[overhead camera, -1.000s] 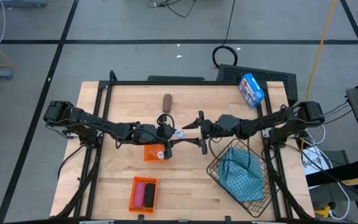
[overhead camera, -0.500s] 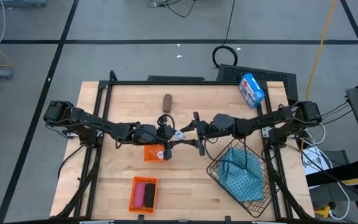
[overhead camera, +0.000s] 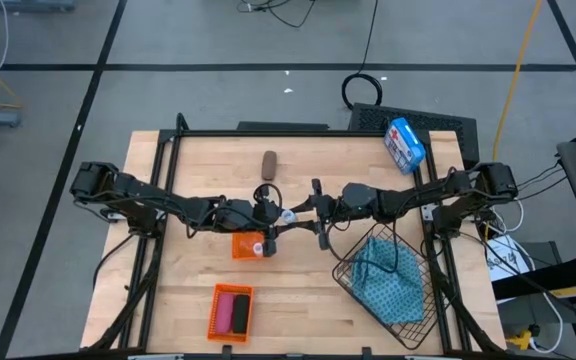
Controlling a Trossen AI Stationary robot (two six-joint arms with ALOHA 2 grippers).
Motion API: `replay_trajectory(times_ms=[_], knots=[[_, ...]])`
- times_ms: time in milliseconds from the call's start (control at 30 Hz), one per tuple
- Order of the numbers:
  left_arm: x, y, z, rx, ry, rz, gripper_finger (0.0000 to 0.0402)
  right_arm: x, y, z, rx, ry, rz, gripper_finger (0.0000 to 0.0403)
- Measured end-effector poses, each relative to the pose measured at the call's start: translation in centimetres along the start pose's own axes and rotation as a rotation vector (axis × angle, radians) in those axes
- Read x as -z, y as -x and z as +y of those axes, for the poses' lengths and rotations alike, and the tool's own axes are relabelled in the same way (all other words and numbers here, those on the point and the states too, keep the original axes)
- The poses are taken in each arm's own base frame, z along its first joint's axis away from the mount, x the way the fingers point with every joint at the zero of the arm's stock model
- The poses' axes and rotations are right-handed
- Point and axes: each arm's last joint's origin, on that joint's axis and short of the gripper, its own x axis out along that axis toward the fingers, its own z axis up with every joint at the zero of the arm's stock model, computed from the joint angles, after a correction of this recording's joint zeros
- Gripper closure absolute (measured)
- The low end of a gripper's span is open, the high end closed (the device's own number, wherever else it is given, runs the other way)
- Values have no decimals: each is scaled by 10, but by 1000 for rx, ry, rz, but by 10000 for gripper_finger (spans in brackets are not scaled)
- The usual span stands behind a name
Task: Pick & Place Medicine items
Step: Put the transparent medicine bottle into the top orange basket
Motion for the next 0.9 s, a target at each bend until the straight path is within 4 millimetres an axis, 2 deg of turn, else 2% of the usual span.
replay_trajectory(times_ms=[100,133,367,500,700,800,900], knots=[[0,0,0,1,11,1,263,0,0,0,2,7,1,281],[0,0,0,2,23,2,251,0,0,0,3,9,1,281],[-1,10,-6,10,87,63,104,1,1,-2,15,21,18,281],[-7,24,-7,6,131,122,58,3,1,-3,18,17,37,281],[-42,42,6,-69,166,314,50,10,2,-2,7,-5,110,281],[-68,41,13,-54,172,369,60,13,2,-1,5,-9,139,281],[-87,31,16,-8,140,402,73,13,2,-1,5,-12,139,281]])
